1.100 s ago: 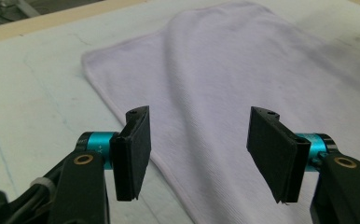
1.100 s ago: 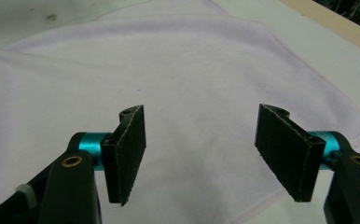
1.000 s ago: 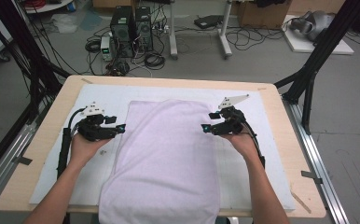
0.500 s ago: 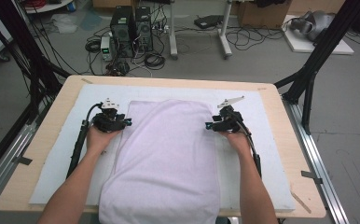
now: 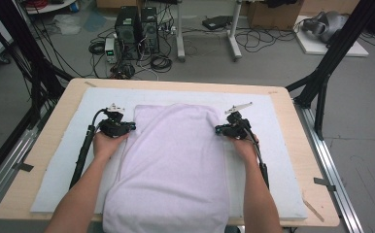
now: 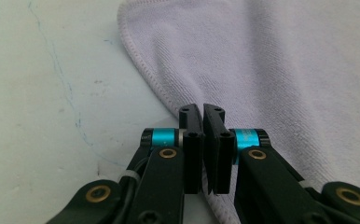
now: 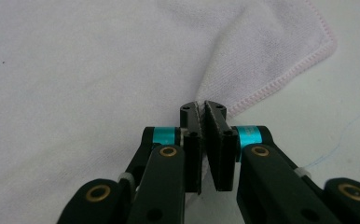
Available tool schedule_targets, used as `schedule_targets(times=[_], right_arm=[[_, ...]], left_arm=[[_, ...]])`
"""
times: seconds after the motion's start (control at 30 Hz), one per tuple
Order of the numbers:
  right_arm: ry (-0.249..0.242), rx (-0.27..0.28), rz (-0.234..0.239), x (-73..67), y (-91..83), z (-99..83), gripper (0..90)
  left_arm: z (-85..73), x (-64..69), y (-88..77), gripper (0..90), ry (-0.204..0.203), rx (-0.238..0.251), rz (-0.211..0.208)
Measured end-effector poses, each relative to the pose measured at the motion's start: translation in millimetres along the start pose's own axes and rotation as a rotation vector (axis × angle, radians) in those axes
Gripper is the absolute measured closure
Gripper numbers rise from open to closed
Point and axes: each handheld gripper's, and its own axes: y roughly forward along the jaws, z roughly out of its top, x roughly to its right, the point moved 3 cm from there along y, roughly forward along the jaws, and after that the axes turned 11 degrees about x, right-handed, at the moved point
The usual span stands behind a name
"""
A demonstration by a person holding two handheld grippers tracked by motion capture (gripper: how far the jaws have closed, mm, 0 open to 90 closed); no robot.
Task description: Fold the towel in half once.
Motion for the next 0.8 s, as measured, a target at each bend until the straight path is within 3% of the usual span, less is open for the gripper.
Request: schedule_targets(times=[0.07,0.2,0.47,0.6,0.67,0.8], right_arm=[[0.013,0.005,0.018,0.2,-1.6,0.3,85.9],[0.052,0.068,0.046,2.7,-11.2,4.7,85.9],[0.019,0.105,0.074,-4.6,-33.1,12.8,86.0],[0.021,0.118,0.143,-13.7,-47.0,14.9,86.0],[0.025,0.140,0.180,-20.8,-57.1,14.1,86.0],[-0.022,0.137,0.205,-38.4,-76.2,9.4,86.0]], left_arm=[[2.2,-4.1,-5.1,86.3,-0.021,0.011,-0.011],[11.2,-8.5,-18.9,86.3,-0.042,0.083,-0.043],[14.5,-5.8,-43.6,86.3,0.013,0.099,-0.091],[14.4,-1.2,-63.7,86.3,0.007,0.140,-0.136],[10.9,2.9,-73.2,86.3,0.023,0.138,-0.151],[2.2,13.4,-92.3,86.3,0.055,0.141,-0.175]])
